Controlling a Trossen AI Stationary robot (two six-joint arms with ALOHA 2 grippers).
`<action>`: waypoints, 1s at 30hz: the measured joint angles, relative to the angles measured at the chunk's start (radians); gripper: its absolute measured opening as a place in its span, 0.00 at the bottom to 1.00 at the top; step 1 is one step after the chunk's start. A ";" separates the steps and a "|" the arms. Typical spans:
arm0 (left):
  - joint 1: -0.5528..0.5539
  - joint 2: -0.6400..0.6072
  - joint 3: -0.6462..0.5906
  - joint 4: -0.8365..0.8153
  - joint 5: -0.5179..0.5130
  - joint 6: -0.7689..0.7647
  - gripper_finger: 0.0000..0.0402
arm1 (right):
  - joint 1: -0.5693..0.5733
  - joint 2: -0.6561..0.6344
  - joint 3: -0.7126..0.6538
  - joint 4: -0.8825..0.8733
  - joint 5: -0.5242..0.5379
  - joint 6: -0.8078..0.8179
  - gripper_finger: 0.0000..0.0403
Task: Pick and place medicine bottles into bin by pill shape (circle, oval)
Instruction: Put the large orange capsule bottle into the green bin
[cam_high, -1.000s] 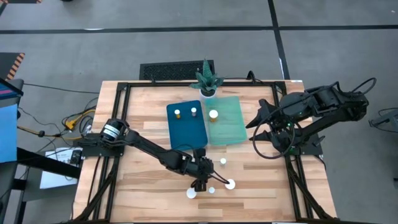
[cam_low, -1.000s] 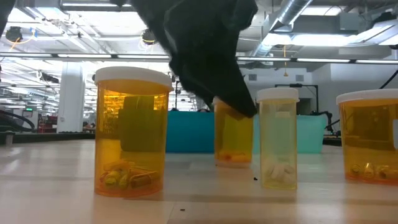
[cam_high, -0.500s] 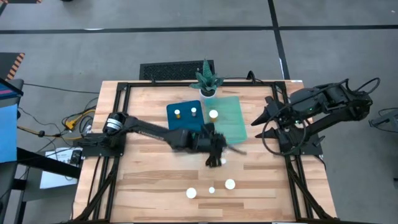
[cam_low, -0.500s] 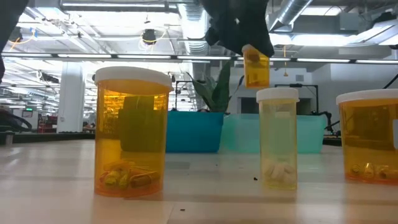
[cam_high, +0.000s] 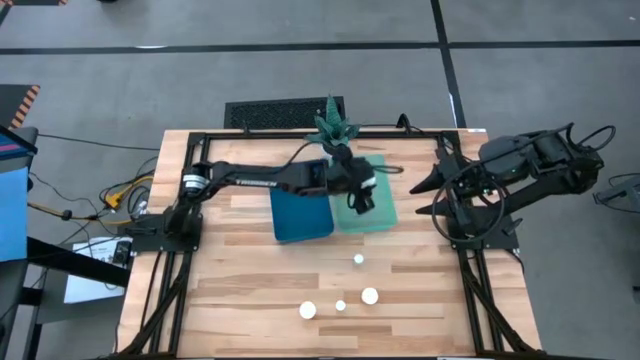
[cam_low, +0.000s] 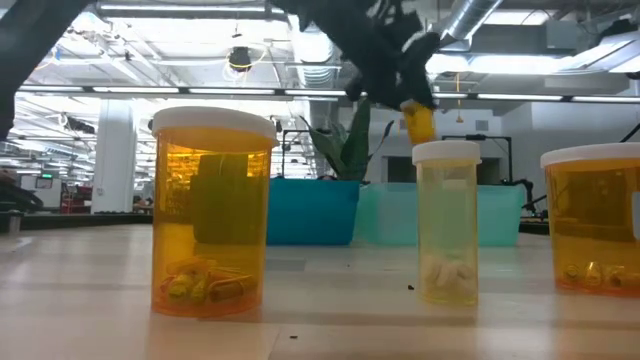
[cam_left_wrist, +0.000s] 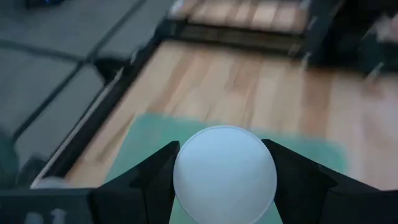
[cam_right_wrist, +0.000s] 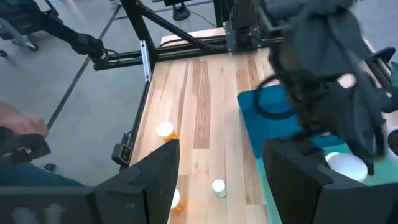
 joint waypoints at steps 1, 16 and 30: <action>0.012 0.006 0.001 -0.013 0.005 0.000 0.52 | 0.000 0.000 0.000 -0.001 0.000 0.000 0.59; 0.074 0.273 0.313 -0.137 0.027 0.053 0.52 | -0.005 0.000 0.000 -0.016 0.003 0.000 0.59; 0.088 0.313 0.331 -0.203 0.011 -0.054 0.52 | -0.005 0.000 0.000 -0.016 0.003 0.001 0.59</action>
